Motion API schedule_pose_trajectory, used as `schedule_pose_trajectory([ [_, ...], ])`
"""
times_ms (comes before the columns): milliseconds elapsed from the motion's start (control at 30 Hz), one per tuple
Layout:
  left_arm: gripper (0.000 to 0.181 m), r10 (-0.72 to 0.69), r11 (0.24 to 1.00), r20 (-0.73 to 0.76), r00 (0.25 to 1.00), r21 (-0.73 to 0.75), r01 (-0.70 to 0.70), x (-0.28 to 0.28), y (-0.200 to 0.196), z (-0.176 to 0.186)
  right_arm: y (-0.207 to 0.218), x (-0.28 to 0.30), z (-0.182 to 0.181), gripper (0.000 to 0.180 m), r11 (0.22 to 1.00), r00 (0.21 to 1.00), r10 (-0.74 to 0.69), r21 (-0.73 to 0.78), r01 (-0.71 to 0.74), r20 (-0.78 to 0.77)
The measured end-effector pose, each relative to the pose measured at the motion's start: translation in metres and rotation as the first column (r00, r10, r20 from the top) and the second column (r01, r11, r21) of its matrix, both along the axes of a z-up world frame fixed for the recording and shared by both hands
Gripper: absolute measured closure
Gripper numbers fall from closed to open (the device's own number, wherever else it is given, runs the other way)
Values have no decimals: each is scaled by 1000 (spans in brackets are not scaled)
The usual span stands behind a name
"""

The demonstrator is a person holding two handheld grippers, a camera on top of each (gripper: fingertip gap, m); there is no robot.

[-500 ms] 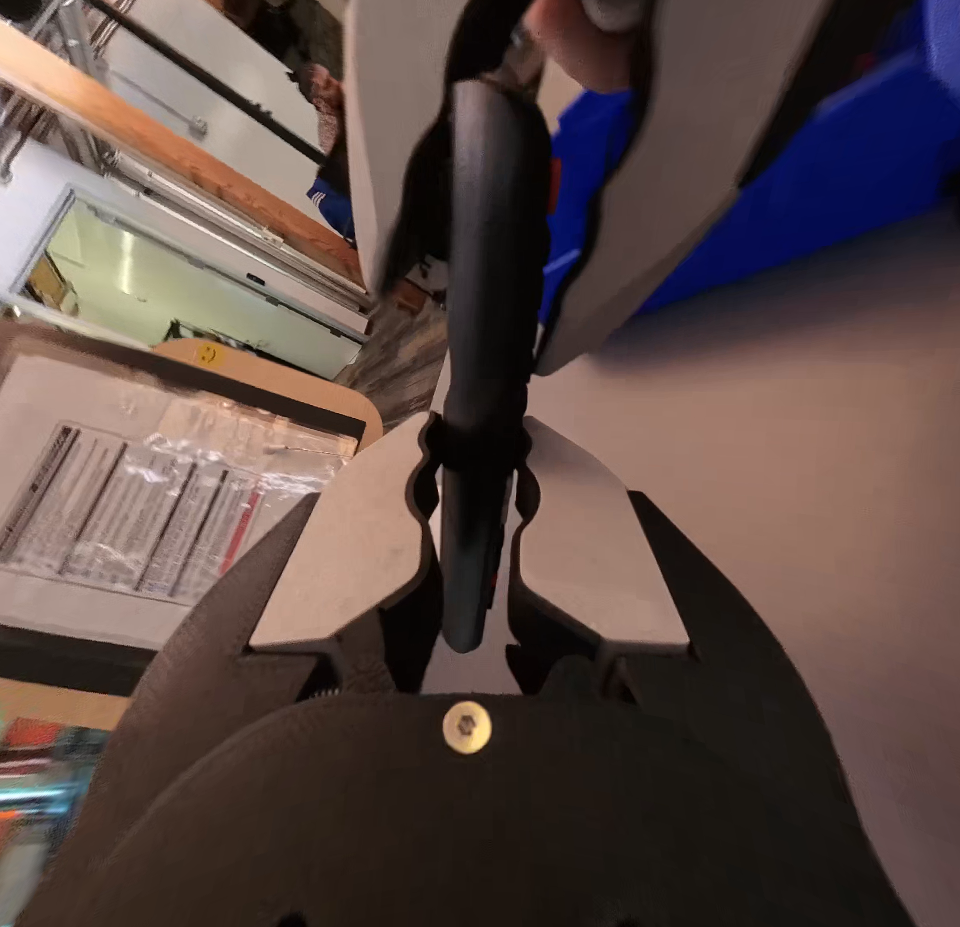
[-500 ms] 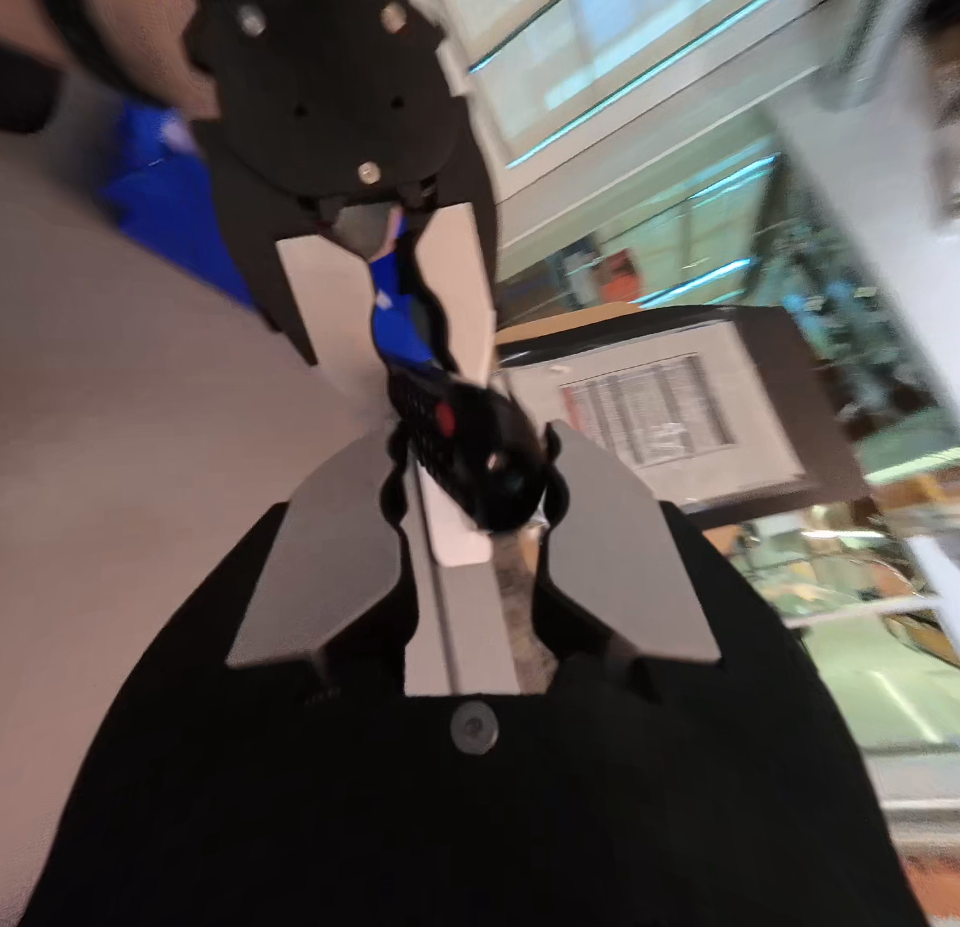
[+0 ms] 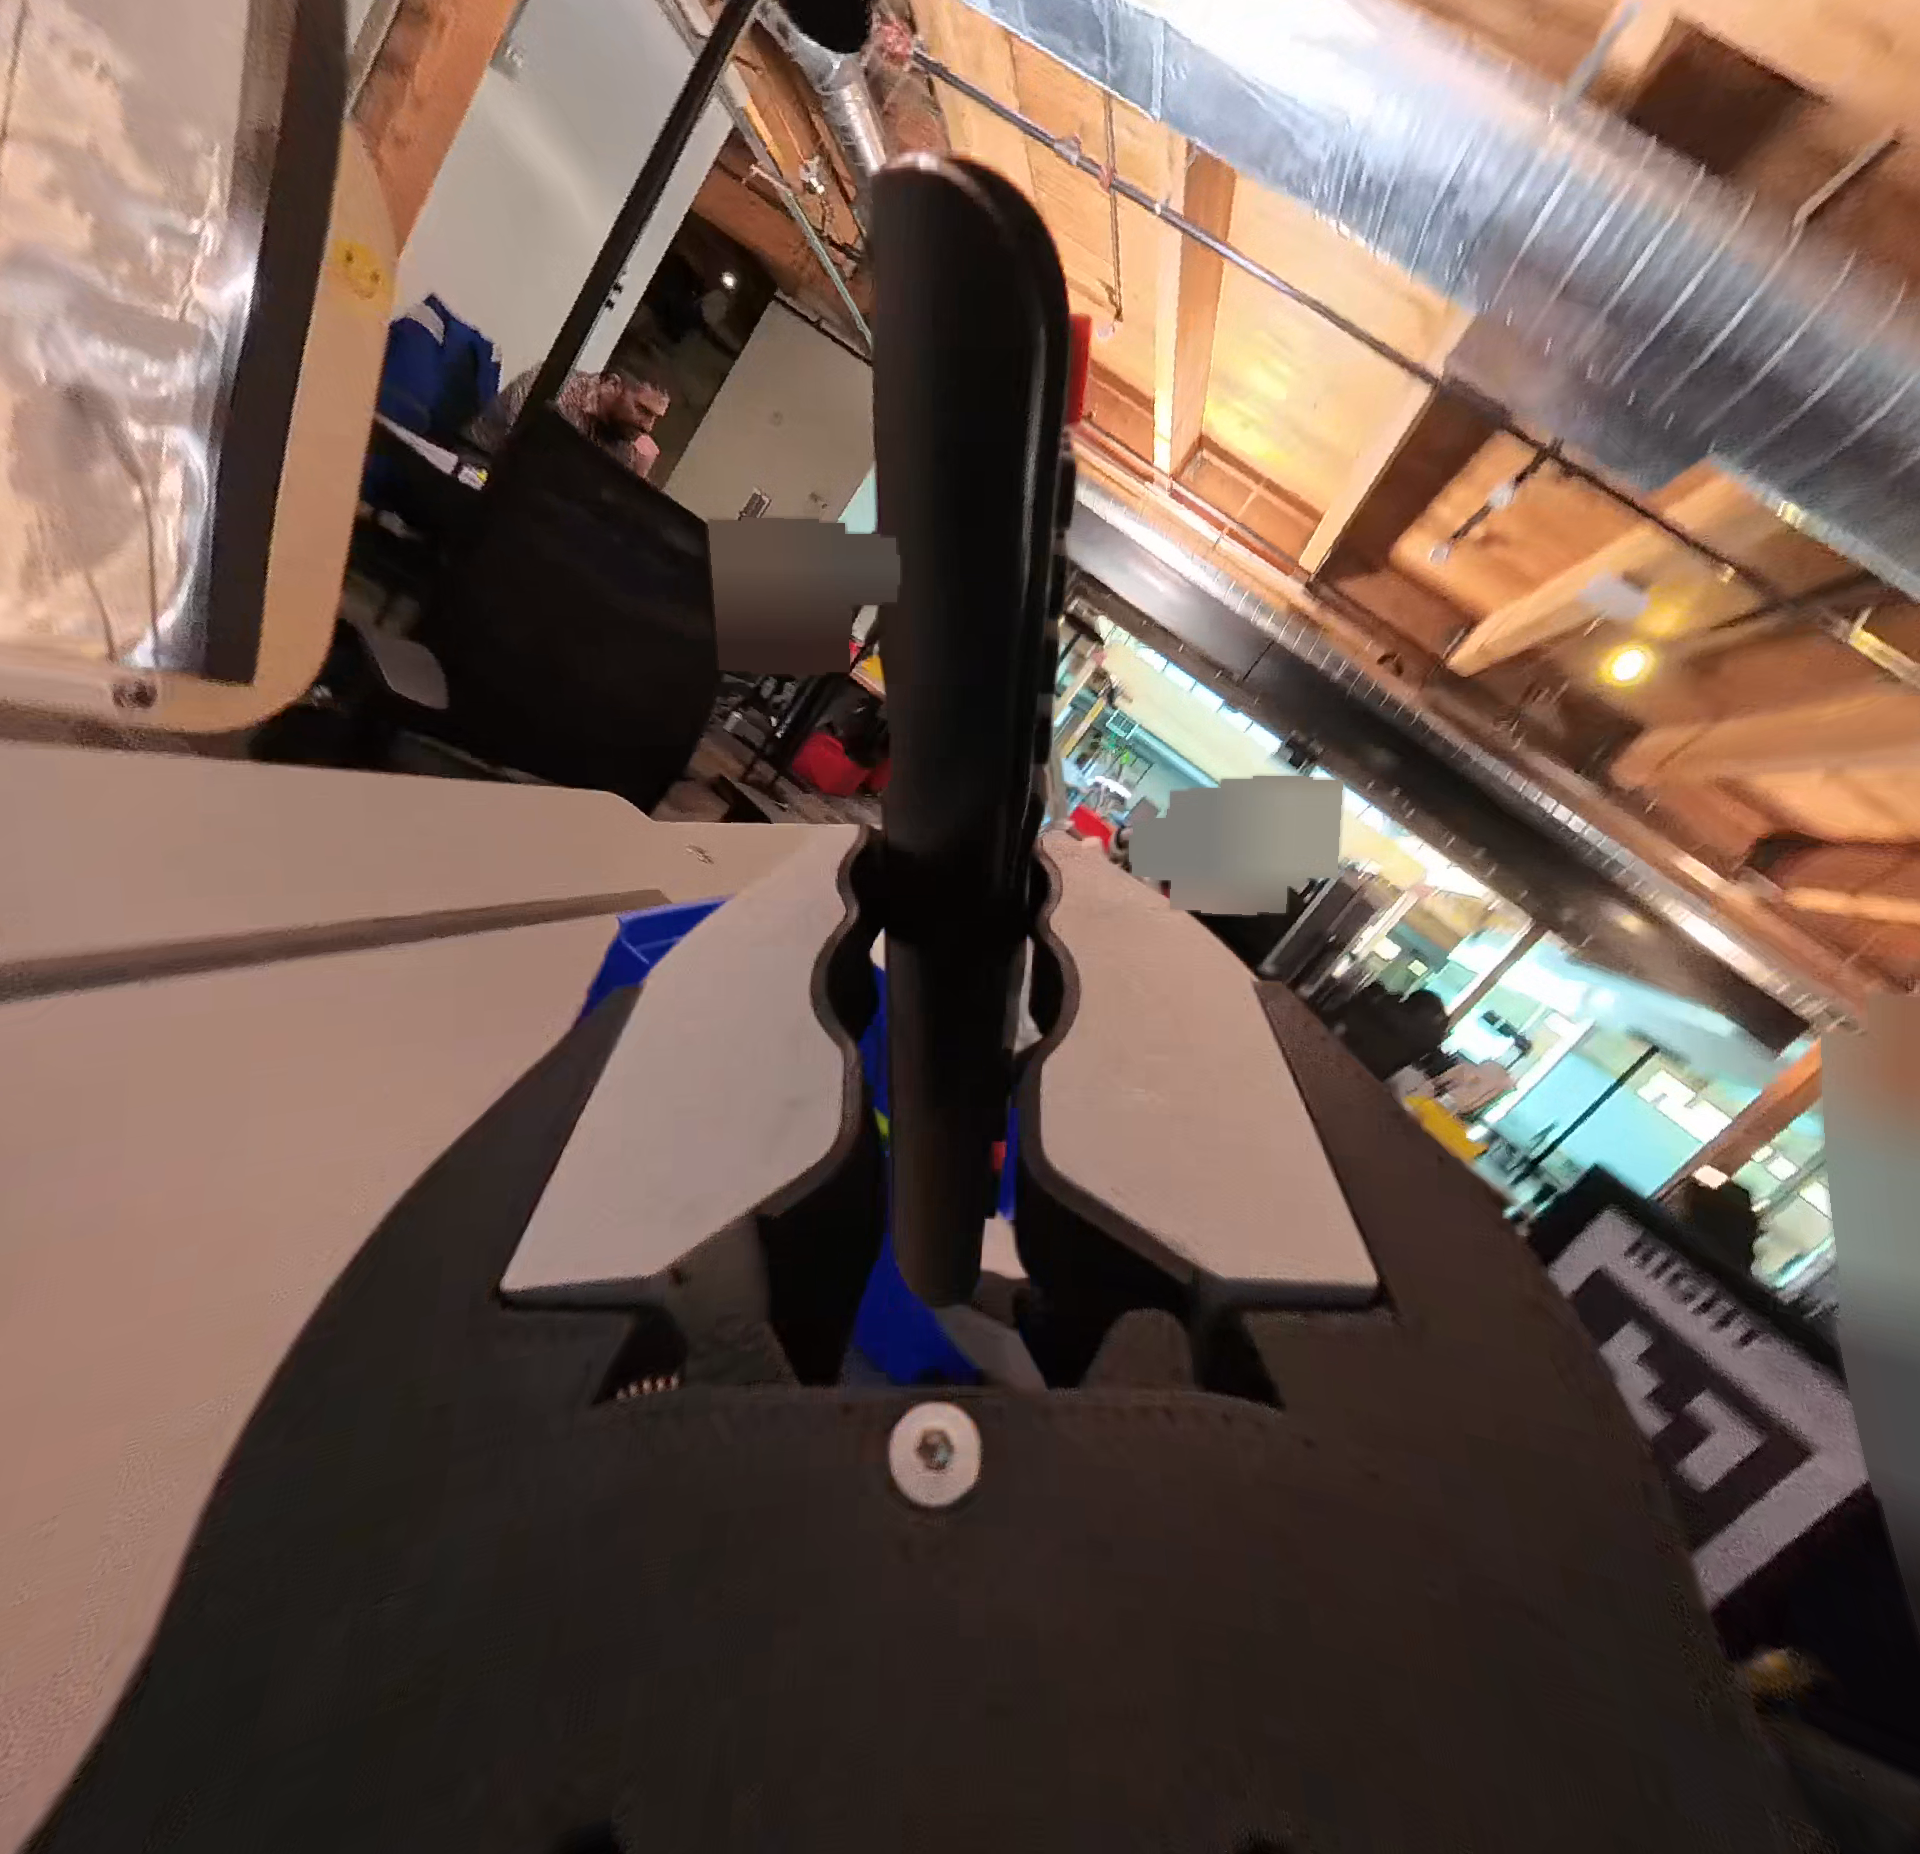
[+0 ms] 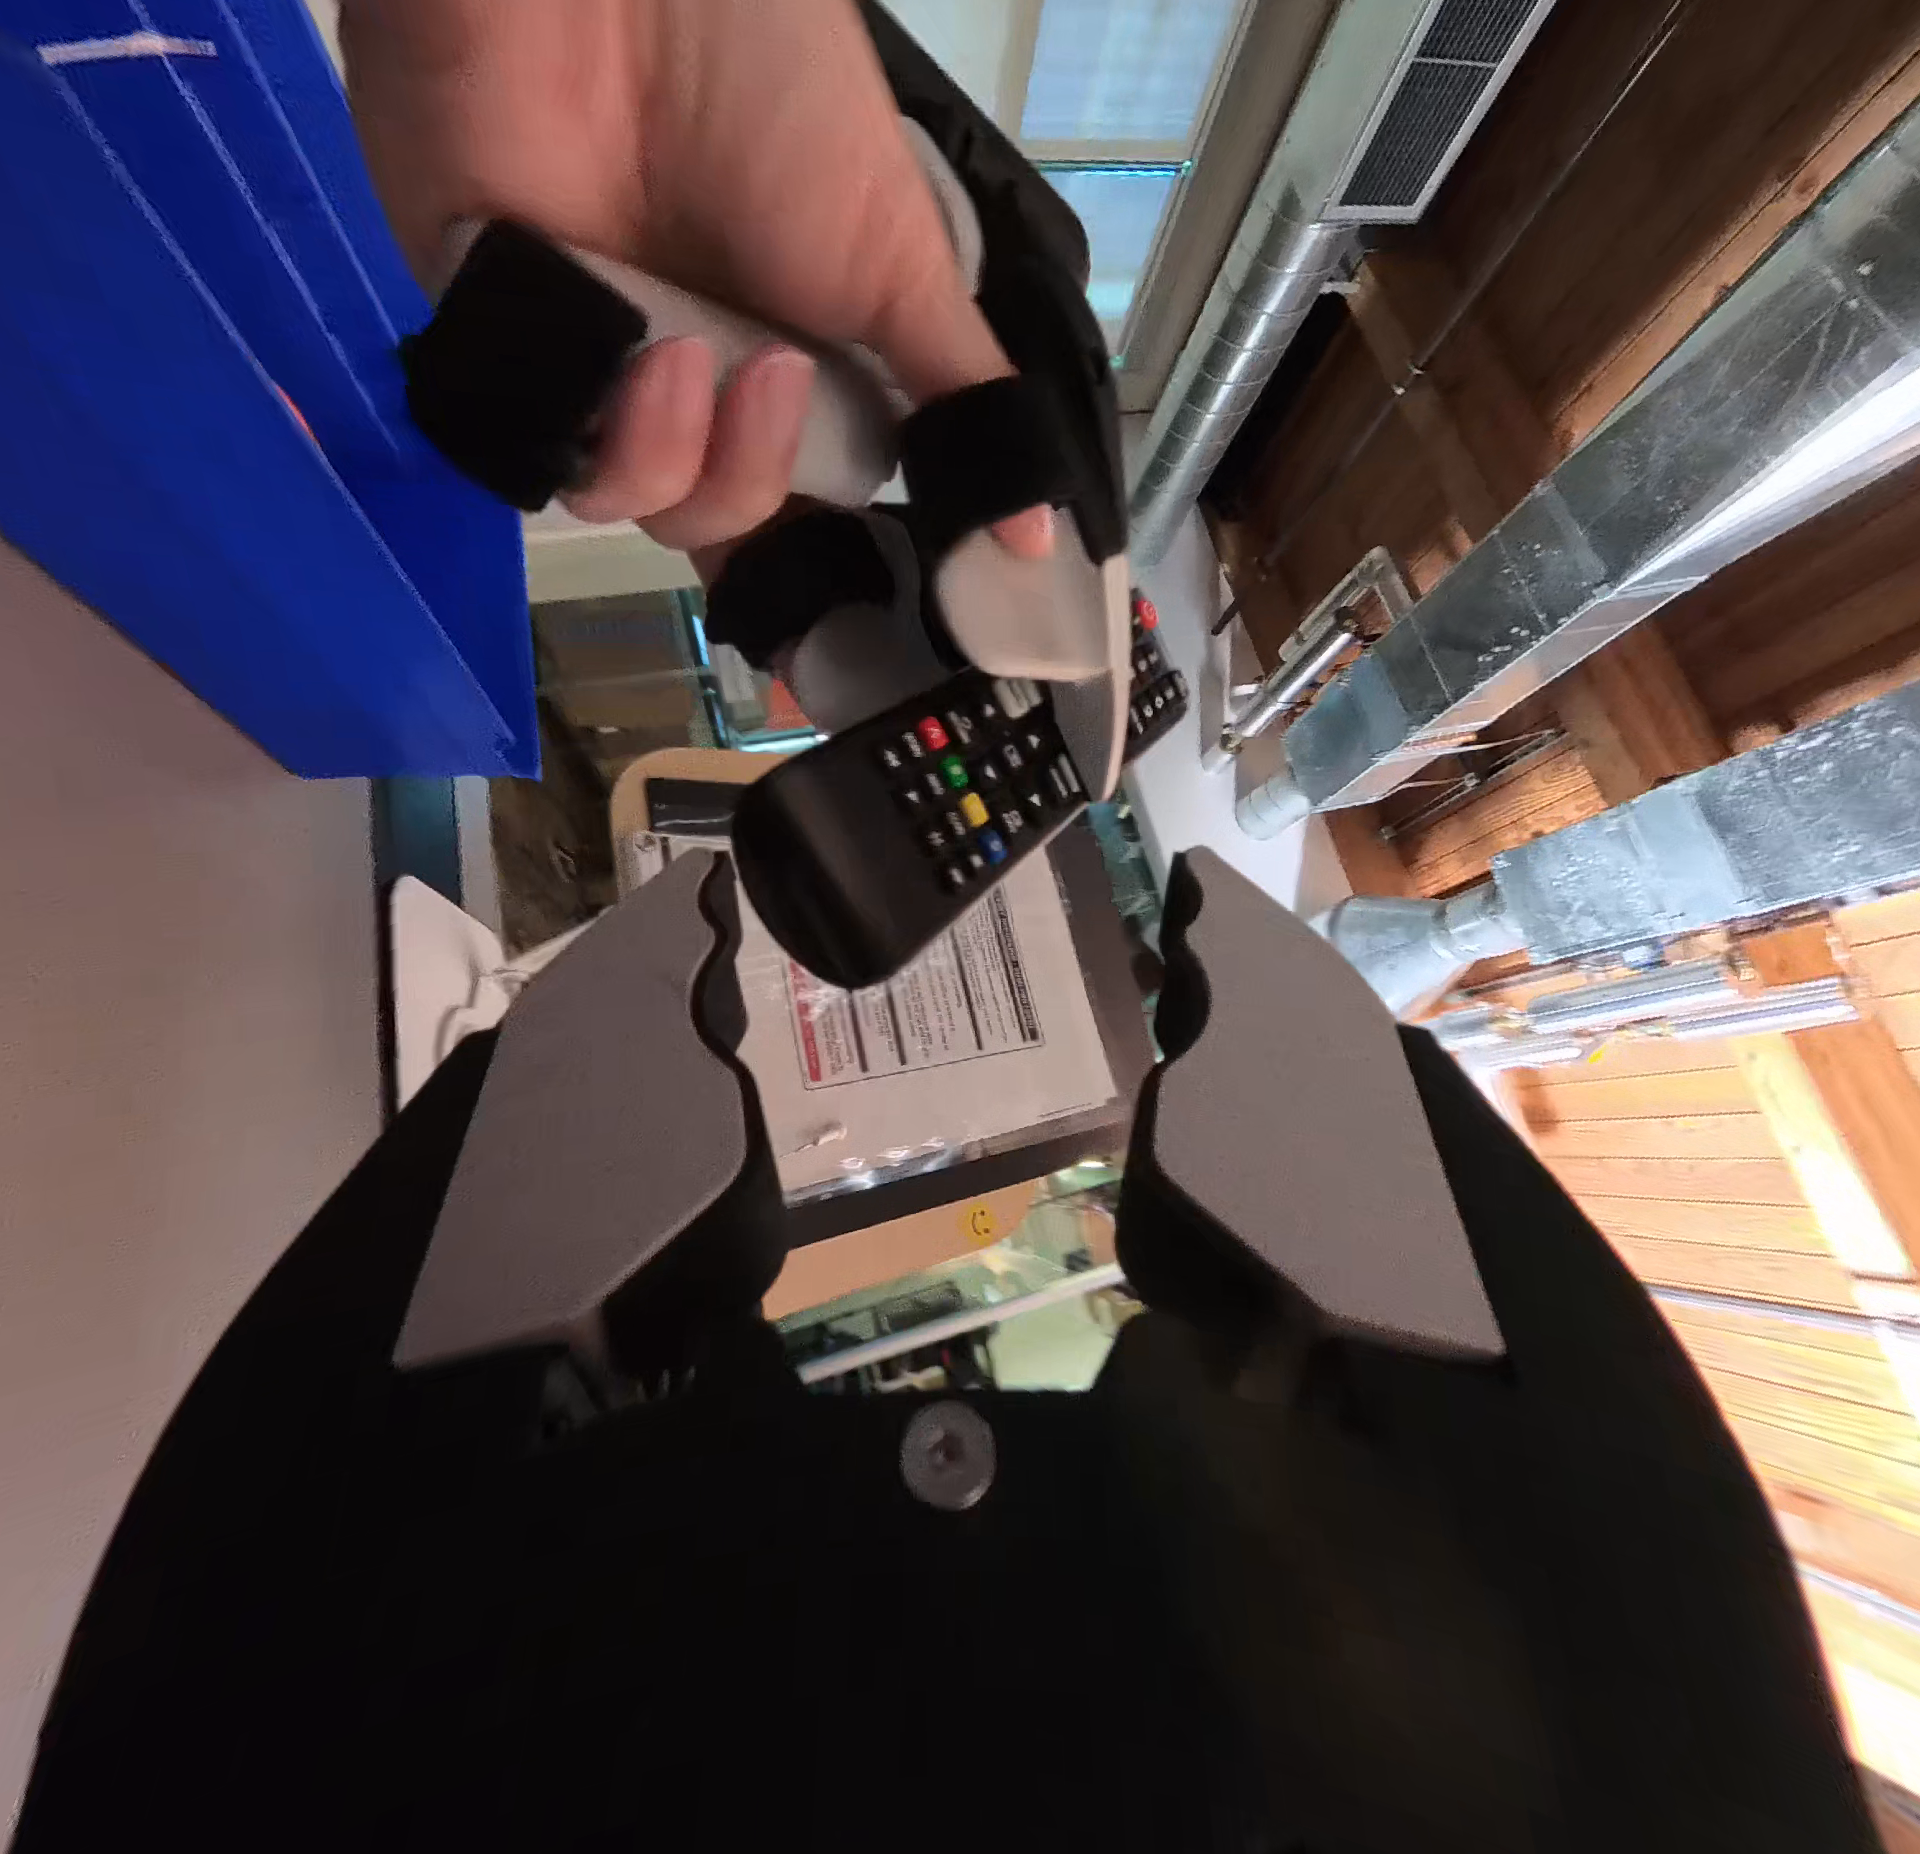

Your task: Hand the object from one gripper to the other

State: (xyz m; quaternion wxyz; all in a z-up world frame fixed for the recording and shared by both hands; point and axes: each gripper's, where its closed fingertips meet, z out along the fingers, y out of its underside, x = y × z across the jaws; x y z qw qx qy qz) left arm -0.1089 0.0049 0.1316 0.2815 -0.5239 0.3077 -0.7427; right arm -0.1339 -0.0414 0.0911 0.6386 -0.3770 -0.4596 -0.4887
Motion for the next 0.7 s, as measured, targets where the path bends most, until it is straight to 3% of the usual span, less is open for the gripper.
schedule_pose_trajectory([
  [133,156,-35,979,7,999,-200,36,2,2,-7,16,-1,-9,101,989,988,-127,91,119,83],
  [233,156,-63,956,-8,998,-287,59,7,-2,-17,25,7,-9,112,955,959,-260,173,239,110],
  [333,156,-113,944,-51,992,-318,91,15,-11,-28,20,12,-6,148,948,958,-276,187,259,72],
  [433,154,-184,933,-8,983,-316,172,18,-19,-25,11,17,5,153,972,976,-211,93,215,-52],
  [533,139,-205,946,43,978,-249,209,13,-20,-11,1,40,26,153,969,962,-231,48,241,-146],
  [633,139,-120,979,76,990,-156,130,1,-6,5,-20,100,52,153,941,898,-334,-49,334,-285],
  [700,144,-99,988,103,990,-105,110,-10,-2,18,-39,146,50,153,916,828,-398,-231,330,-396],
])
